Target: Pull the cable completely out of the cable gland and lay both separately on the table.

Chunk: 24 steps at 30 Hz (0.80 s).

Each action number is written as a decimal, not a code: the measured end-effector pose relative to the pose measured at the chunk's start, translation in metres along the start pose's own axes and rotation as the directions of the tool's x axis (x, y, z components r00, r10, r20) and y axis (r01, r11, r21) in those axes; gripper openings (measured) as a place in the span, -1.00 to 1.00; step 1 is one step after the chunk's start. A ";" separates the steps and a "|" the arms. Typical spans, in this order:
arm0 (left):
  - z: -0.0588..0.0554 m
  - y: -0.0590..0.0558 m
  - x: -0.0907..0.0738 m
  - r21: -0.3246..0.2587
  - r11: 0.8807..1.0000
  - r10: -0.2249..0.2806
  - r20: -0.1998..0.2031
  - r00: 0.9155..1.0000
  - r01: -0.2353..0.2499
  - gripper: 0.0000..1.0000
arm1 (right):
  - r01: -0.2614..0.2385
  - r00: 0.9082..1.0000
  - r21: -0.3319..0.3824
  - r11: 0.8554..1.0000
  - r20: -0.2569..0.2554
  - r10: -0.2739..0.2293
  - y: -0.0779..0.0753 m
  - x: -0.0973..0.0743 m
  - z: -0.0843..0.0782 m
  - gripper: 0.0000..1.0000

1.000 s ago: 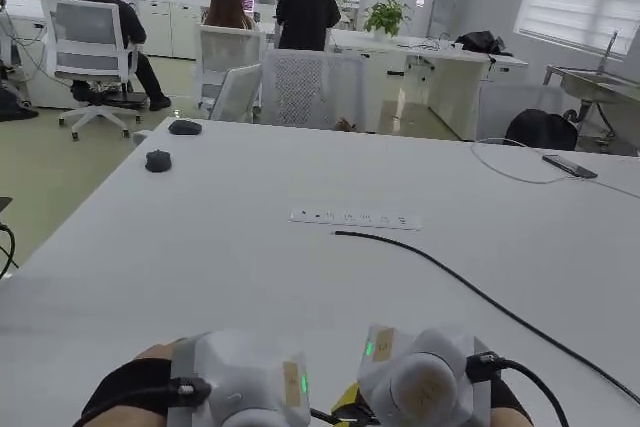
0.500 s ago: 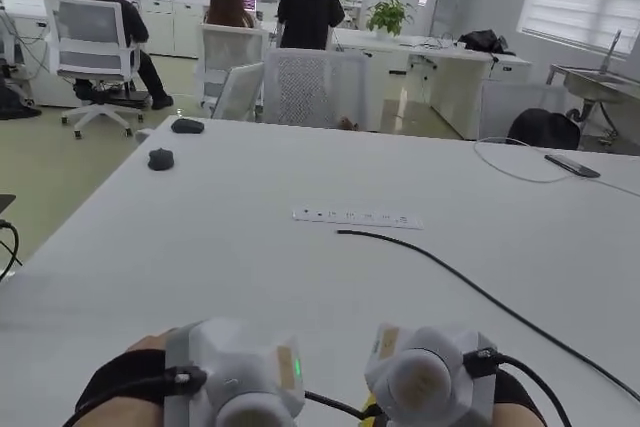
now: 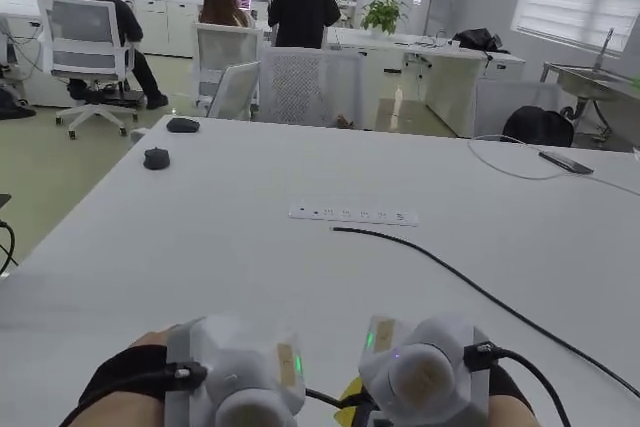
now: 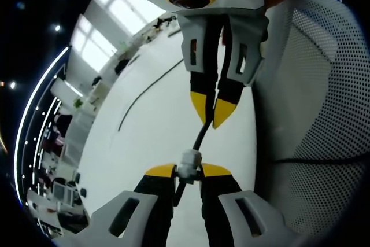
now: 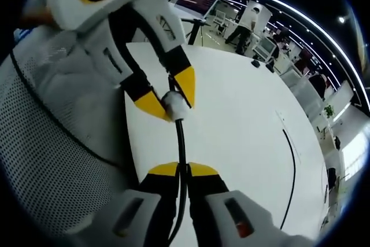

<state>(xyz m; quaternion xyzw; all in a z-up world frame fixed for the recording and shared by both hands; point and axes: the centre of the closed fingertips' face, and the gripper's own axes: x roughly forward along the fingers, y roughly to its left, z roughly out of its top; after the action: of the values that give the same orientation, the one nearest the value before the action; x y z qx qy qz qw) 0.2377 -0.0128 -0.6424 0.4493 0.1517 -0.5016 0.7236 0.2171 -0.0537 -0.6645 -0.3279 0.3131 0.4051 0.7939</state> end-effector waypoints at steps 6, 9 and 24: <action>-0.010 0.011 -0.003 -0.027 0.999 0.034 -0.027 0.999 -0.035 -0.67 | 0.051 0.996 0.037 0.998 -0.070 -0.049 -0.014 -0.002 -0.017 -0.93; -0.018 0.019 -0.005 -0.056 0.996 0.065 -0.053 0.996 -0.068 -0.67 | 0.084 0.991 0.070 0.994 -0.111 -0.076 -0.021 -0.005 -0.029 -0.94; -0.030 0.022 -0.004 -0.095 0.993 0.056 -0.085 0.995 -0.064 -0.67 | 0.162 0.987 0.154 0.975 -0.039 -0.157 -0.073 -0.015 -0.005 -0.94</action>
<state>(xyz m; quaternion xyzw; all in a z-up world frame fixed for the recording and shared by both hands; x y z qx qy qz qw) 0.2614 0.0160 -0.6452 0.4377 0.1921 -0.4529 0.7526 0.2708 -0.0969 -0.6369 -0.2938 0.3273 0.3097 0.8430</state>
